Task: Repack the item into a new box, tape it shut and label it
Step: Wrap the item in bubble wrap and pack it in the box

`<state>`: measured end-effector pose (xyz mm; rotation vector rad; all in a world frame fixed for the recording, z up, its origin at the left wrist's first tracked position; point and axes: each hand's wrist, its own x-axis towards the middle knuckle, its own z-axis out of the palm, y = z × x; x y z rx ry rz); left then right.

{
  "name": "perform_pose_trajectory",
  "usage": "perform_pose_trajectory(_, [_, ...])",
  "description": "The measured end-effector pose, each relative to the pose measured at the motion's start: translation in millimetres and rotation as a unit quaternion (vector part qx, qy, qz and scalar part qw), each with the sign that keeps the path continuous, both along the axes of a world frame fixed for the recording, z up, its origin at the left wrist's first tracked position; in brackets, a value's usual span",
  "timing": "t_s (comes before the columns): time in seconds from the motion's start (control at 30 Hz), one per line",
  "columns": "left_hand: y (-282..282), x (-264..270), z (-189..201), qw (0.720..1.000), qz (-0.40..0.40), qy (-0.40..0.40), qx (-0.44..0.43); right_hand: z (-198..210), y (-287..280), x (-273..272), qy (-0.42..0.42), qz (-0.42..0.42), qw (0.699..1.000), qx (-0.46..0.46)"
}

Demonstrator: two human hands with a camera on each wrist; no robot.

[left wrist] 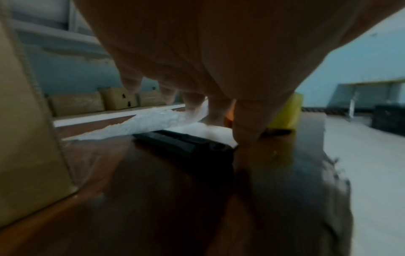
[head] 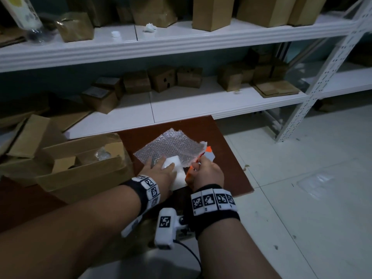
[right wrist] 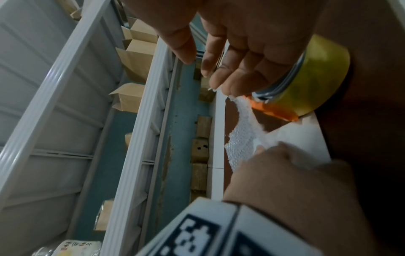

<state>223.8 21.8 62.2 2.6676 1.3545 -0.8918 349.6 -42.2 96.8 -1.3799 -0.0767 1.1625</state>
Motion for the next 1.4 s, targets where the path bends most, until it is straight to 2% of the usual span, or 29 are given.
perform_pose_trajectory(0.07, [5.8,-4.8,12.8,0.993,0.040,-0.105,0.036,-3.8,3.1,-3.6,0.009,-0.008,1.000,-0.002])
perform_pose_trajectory(0.13, [9.3,-14.1,34.0,0.955,0.090,-0.274,0.076,-2.4,4.7,-5.3,0.006,-0.001,1.000,-0.004])
perform_pose_trajectory(0.2, [2.6,-25.1,60.5,0.893,0.132,-0.419,0.099,0.4,5.8,-7.4,0.022,0.006,1.000,-0.005])
perform_pose_trajectory(0.27, [-14.9,-34.2,86.8,0.824,0.163,-0.534,0.101,5.4,4.9,-14.0,0.078,0.027,0.997,0.007])
perform_pose_trajectory(0.33, [-37.9,-40.8,110.5,0.744,0.180,-0.641,0.063,11.2,2.1,-24.4,0.133,0.074,0.988,0.032])
perform_pose_trajectory(0.4, [-58.4,-51.1,124.2,0.677,0.194,-0.710,0.018,16.9,-2.2,-36.9,0.170,0.115,0.976,0.076])
perform_pose_trajectory(0.47, [-73.1,-66.9,127.1,0.634,0.235,-0.736,-0.021,21.5,-8.7,-50.8,0.222,0.151,0.951,0.154])
perform_pose_trajectory(0.53, [-86.0,-81.6,123.3,0.570,0.296,-0.761,-0.096,27.8,-16.6,-64.2,0.299,0.186,0.903,0.248])
perform_pose_trajectory(0.57, [-91.1,-88.9,120.0,0.548,0.323,-0.763,-0.113,31.6,-20.6,-70.6,0.329,0.208,0.878,0.278])
perform_pose_trajectory(0.6, [-95.5,-96.3,116.2,0.548,0.340,-0.757,-0.103,33.3,-23.6,-75.3,0.343,0.233,0.863,0.290])
perform_pose_trajectory(0.63, [-100.7,-103.8,113.9,0.567,0.345,-0.744,-0.080,34.1,-25.8,-79.6,0.341,0.260,0.854,0.294])
perform_pose_trajectory(0.7, [-111.8,-119.0,111.5,0.626,0.336,-0.703,-0.038,35.5,-30.3,-88.8,0.310,0.304,0.854,0.287])
perform_pose_trajectory(0.73, [-116.9,-124.9,112.1,0.646,0.332,-0.687,-0.031,35.7,-33.3,-93.1,0.300,0.318,0.856,0.275])
perform_pose_trajectory(0.83, [-129.9,-140.4,113.0,0.668,0.314,-0.674,-0.032,32.5,-42.2,-103.7,0.272,0.334,0.867,0.251])
perform_pose_trajectory(0.9, [-134.8,-148.7,112.0,0.704,0.295,-0.646,-0.016,36.4,-47.1,-110.3,0.262,0.347,0.869,0.238])
perform_pose_trajectory(0.97, [-137.6,-156.6,109.3,0.713,0.286,-0.640,-0.010,41.0,-46.0,-115.8,0.285,0.363,0.867,0.190])
perform_pose_trajectory(1.03, [-136.9,-163.6,108.1,0.694,0.304,-0.652,0.015,40.8,-43.0,-119.6,0.302,0.375,0.862,0.158])
perform_pose_trajectory(1.07, [-135.3,-166.7,108.7,0.666,0.324,-0.671,0.028,37.6,-41.2,-120.2,0.291,0.376,0.866,0.155])
perform_pose_trajectory(1.13, [-130.5,-171.6,114.5,0.597,0.357,-0.718,0.008,27.8,-36.9,-122.3,0.227,0.387,0.883,0.140])
perform_pose_trajectory(1.2, [-123.2,-174.5,118.6,0.531,0.375,-0.755,-0.082,17.8,-33.6,-122.3,0.136,0.411,0.894,0.116])
perform_pose_trajectory(1.27, [-117.1,-175.7,119.8,0.464,0.405,-0.769,-0.172,15.5,-34.4,-123.4,0.078,0.433,0.891,0.112])
perform_pose_trajectory(1.3, [-115.5,-176.8,120.2,0.448,0.419,-0.767,-0.188,17.7,-37.0,-124.5,0.060,0.446,0.885,0.121])
perform_pose_trajectory(1.33, [-114.4,-177.2,121.5,0.449,0.432,-0.759,-0.188,19.1,-38.4,-124.8,0.050,0.457,0.878,0.131])
perform_pose_trajectory(1.4, [-111.5,-181.0,120.8,0.479,0.436,-0.748,-0.146,25.1,-42.3,-124.3,0.041,0.471,0.866,0.160])
